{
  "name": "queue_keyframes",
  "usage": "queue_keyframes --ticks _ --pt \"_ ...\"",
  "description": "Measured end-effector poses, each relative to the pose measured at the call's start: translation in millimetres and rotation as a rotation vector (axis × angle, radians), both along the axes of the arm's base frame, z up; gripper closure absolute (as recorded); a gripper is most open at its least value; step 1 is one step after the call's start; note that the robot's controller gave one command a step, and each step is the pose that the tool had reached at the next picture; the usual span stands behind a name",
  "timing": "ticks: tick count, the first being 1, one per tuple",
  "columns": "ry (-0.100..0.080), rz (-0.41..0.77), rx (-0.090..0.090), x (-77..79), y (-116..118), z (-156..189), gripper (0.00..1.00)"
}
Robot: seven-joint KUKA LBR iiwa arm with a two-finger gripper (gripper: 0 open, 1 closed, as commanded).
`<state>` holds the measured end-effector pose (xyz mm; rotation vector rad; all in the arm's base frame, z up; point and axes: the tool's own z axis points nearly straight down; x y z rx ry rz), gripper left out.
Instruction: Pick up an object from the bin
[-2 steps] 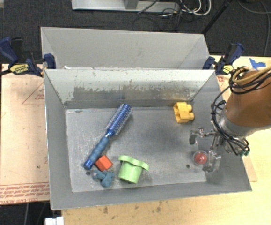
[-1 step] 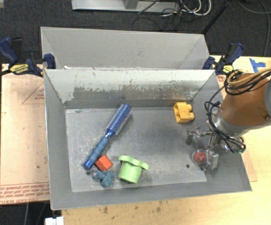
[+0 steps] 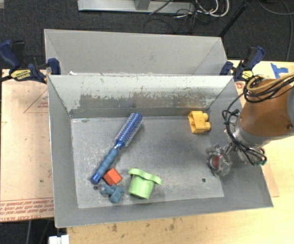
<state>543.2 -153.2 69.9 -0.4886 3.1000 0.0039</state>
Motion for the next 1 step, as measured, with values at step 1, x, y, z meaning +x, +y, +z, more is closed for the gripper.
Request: queue_keyframes --ticks 1 --pt "-0.01 -0.031 -0.004 34.4 13.0 141.1 1.0"
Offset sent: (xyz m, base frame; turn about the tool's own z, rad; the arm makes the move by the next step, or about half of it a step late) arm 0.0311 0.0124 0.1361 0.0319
